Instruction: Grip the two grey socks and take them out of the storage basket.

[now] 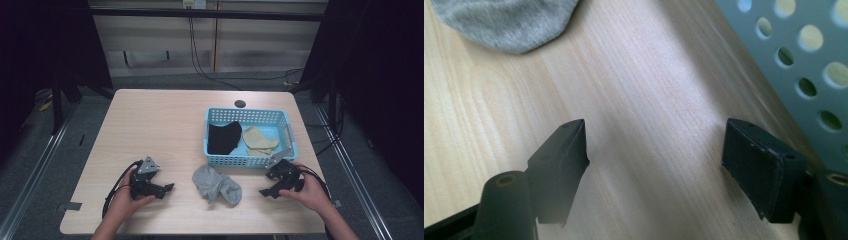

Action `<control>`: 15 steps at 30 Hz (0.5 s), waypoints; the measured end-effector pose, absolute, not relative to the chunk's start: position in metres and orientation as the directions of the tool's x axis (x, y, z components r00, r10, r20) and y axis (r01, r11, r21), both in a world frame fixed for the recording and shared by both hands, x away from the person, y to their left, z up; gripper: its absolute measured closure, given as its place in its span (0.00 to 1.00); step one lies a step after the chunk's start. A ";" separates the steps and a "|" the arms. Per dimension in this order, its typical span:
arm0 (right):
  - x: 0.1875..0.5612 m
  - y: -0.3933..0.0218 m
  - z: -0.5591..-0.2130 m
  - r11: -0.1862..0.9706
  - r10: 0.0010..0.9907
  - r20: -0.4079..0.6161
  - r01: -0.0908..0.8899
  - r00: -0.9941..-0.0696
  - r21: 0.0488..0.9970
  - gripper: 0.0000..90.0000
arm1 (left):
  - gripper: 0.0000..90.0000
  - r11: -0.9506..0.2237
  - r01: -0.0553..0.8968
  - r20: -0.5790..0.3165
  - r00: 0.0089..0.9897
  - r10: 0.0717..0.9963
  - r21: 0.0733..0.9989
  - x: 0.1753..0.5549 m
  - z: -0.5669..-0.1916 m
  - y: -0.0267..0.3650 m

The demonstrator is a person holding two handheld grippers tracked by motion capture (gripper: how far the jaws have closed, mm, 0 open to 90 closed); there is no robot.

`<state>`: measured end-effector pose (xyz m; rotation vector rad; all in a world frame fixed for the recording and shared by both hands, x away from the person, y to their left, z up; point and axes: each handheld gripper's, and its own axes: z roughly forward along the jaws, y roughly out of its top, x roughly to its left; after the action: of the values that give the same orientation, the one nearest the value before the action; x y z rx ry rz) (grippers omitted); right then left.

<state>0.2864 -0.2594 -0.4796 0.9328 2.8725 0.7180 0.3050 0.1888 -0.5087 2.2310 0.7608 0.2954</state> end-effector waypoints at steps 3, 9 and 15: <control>0.285 -0.262 -0.483 0.706 0.555 0.105 0.535 -0.825 0.465 0.27 | 0.14 -0.545 0.431 -0.020 0.797 0.603 0.719 0.305 -0.509 0.189; 0.283 -0.266 -0.487 0.695 0.543 0.089 0.507 -0.835 0.509 0.25 | 0.14 -0.545 0.431 -0.020 0.797 0.603 0.719 0.305 -0.509 0.189; 0.278 -0.264 -0.492 0.704 0.528 0.034 0.459 -0.849 0.542 0.19 | 0.14 -0.544 0.431 -0.021 0.797 0.604 0.720 0.305 -0.509 0.189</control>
<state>0.2781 -0.2639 -0.4920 0.8104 2.7840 0.8350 0.3050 0.1889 -0.5087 2.2312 0.7603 0.2957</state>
